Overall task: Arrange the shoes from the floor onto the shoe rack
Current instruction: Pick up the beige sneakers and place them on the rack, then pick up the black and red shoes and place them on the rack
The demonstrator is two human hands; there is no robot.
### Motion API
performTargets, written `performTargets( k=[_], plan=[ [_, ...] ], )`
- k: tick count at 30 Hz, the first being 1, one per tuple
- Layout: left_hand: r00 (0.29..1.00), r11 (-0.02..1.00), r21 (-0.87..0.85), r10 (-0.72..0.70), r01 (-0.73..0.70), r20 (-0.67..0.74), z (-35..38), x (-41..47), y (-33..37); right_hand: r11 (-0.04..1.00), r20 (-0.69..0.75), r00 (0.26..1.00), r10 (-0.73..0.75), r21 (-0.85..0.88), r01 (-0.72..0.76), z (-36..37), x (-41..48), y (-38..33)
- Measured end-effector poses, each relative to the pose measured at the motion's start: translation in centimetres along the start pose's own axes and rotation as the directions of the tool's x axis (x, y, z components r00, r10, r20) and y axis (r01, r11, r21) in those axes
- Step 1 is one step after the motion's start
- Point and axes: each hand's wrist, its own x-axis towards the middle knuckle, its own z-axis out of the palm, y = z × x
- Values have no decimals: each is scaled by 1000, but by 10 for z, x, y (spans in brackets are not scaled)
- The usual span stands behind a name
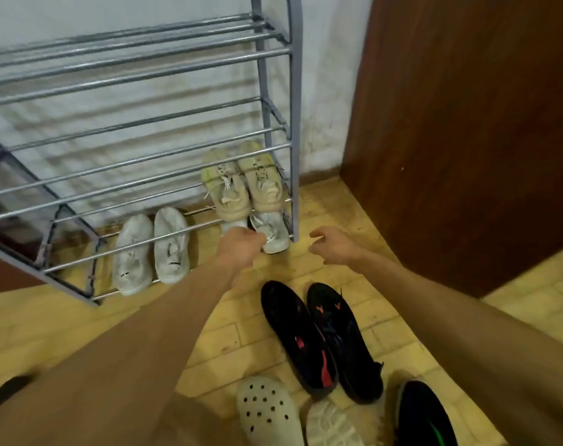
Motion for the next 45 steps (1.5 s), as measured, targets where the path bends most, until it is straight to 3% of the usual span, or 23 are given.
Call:
performTargets(
  k=[5, 9, 11, 16, 19, 25, 29, 37, 41, 45],
  plan=[
    [971, 975, 209, 26, -77, 239, 59, -85, -28, 997, 39, 997, 71, 28, -72, -17, -72, 48],
    [867, 887, 388, 26, -249, 498, 90, -123, -43, 989, -7, 991, 134, 62, -133, -18, -111, 92],
    [827, 832, 458, 2, -314, 562, 95, -129, -53, 986, -15, 988, 153, 69, -152, -12, -122, 113],
    [865, 745, 575, 4, -337, 502, 89, -129, -80, 971, -16, 978, 210, 119, -207, 28, -133, 155],
    [878, 720, 613, -13, -324, 479, 82, -123, -93, 957, 63, 967, 246, 143, -253, 64, -126, 159],
    [934, 743, 632, -26, -220, 355, 70, -102, -105, 950, 104, 945, 311, -23, -310, 126, -96, 154],
    [936, 768, 612, -48, -189, 350, 61, -84, -113, 928, 114, 923, 367, -114, -355, 156, -75, 146],
    [974, 820, 569, -70, -68, 218, 47, -67, -126, 853, -37, 864, 502, -145, -502, 184, -52, 132],
    [985, 785, 618, -66, -47, 158, 47, -70, -128, 890, -89, 897, 432, -119, -440, 187, -50, 133],
    [994, 790, 612, -50, -20, 96, 48, -75, -121, 916, 81, 912, 402, -26, -401, 163, -52, 139]
  ],
)
